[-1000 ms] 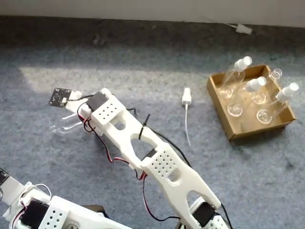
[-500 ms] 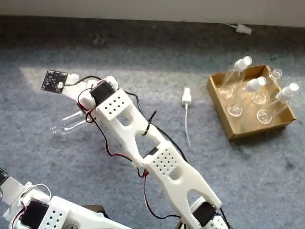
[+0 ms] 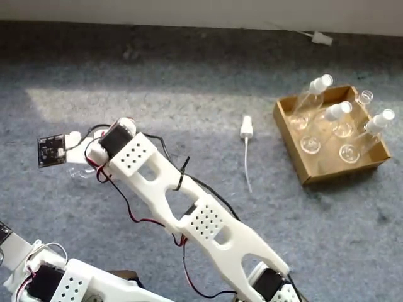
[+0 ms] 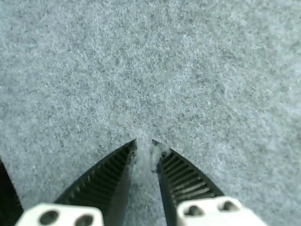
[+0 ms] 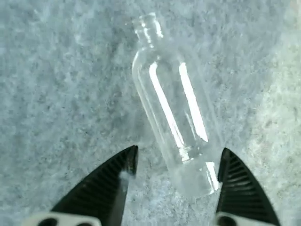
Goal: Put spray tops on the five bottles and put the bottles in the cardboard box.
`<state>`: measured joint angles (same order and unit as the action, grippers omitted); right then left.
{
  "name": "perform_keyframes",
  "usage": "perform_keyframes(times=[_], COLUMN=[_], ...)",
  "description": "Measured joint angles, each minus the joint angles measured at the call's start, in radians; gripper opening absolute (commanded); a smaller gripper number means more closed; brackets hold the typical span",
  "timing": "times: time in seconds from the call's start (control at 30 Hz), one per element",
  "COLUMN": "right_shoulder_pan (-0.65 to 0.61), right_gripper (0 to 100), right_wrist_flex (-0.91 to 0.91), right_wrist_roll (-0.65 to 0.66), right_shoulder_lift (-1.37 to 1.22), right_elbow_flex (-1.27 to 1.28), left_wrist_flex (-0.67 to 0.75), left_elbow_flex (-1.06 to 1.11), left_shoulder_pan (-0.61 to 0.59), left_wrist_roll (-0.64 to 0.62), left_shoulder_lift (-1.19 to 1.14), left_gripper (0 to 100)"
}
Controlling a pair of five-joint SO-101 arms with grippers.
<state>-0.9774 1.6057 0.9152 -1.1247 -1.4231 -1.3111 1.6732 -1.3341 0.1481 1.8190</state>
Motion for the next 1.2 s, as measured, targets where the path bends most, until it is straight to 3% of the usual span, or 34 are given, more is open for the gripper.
perform_keyframes(times=[0.3, 0.57, 0.7, 0.93, 1.2], right_shoulder_pan=[-0.009, -0.002, 0.006, 0.032, 0.098], right_gripper=[23.5, 4.1, 3.7, 3.7, 3.7], right_wrist_flex=[-0.040, -0.040, -0.040, -0.025, 0.118], right_wrist_roll=[0.048, 0.048, 0.043, -0.118, -0.150], right_shoulder_lift=[-0.149, -0.153, -0.153, -0.157, -0.114], right_elbow_flex=[-0.035, -0.035, -0.035, -0.189, -0.212], left_wrist_flex=[0.000, 0.000, 0.000, 0.000, 0.000], left_elbow_flex=[0.000, 0.000, 0.000, 0.000, 0.000], left_shoulder_pan=[0.000, 0.000, 0.000, 0.000, 0.000], left_wrist_roll=[0.000, 0.000, 0.000, 0.000, 0.000], left_shoulder_lift=[0.000, 0.000, 0.000, 0.000, 0.000], left_gripper=[0, 0, 0, 0, 0])
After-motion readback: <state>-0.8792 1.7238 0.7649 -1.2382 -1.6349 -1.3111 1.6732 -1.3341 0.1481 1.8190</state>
